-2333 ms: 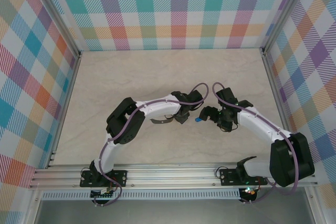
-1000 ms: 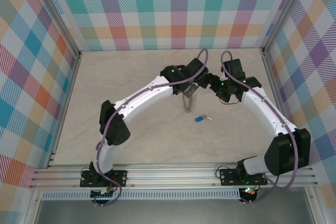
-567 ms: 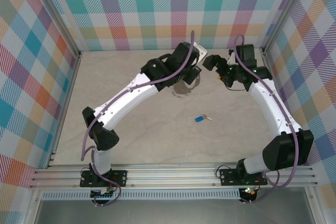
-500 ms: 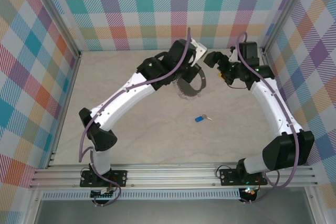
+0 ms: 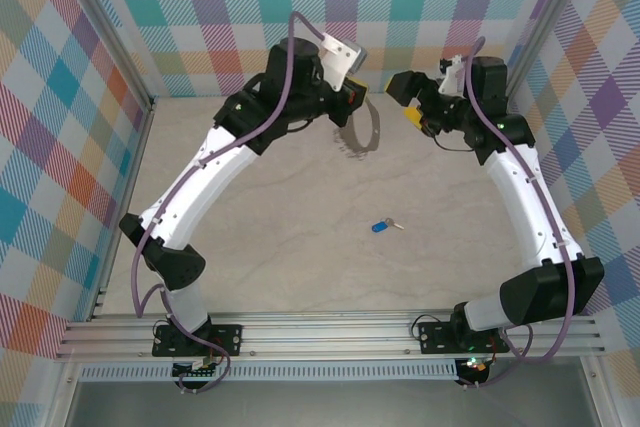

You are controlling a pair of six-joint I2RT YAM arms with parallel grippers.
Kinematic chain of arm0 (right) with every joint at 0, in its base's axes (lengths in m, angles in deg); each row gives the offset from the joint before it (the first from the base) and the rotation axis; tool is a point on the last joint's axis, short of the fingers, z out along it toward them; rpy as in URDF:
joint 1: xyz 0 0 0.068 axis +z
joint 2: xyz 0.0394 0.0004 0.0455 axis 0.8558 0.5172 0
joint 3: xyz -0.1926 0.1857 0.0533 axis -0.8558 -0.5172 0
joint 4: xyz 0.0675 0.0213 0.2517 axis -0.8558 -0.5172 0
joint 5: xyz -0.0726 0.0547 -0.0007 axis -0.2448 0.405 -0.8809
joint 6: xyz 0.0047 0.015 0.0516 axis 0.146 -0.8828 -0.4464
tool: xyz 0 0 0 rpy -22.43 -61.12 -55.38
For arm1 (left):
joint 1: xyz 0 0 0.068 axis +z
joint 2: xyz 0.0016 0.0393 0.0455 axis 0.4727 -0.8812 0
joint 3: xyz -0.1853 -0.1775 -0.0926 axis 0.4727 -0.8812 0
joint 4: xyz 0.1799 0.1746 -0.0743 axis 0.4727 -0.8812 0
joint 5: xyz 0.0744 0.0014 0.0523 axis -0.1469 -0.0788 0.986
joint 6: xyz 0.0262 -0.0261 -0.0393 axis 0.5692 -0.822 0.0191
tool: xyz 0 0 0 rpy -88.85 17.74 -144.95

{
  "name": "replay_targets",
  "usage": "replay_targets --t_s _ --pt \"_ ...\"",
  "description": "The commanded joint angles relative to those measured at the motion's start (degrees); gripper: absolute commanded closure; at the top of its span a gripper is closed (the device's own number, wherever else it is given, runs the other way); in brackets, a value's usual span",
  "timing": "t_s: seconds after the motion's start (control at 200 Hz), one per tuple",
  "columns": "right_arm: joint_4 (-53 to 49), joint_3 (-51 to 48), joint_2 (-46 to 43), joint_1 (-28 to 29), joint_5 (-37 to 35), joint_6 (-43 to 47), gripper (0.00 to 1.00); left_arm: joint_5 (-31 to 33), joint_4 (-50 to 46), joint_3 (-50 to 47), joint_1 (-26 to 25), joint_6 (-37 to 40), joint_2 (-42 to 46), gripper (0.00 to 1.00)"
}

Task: Put the keys on the keyring

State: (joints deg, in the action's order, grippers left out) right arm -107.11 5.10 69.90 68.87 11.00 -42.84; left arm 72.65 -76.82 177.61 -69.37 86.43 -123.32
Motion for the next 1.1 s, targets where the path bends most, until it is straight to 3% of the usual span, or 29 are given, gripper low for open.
replay_targets --t_s 0.0,0.165,0.37,0.565,0.805,1.095 --pt "4.7 1.5 -1.7 -0.3 3.3 -1.5 0.03 -7.5 6.3 1.2 1.6 -3.9 2.5 1.00" --pt "9.8 0.3 -3.4 -0.3 6.3 0.7 0.08 -13.3 8.9 0.9 3.8 -7.2 2.8 1.00" --pt "18.3 -2.9 -6.8 -0.3 9.3 4.2 0.27 -19.5 10.1 0.8 6.4 -10.2 2.4 1.00" --pt "21.8 0.2 -5.3 -0.2 16.8 7.4 0.42 -26.3 11.8 0.8 8.5 -13.3 1.7 1.00" --pt "26.5 4.6 -0.7 0.0 24.2 3.4 0.50 -31.9 13.1 1.7 9.7 -16.1 0.7 1.00" --pt "25.0 7.1 0.7 3.5 24.9 4.6 0.56 -34.1 12.7 2.5 9.7 -16.6 0.0 1.00"
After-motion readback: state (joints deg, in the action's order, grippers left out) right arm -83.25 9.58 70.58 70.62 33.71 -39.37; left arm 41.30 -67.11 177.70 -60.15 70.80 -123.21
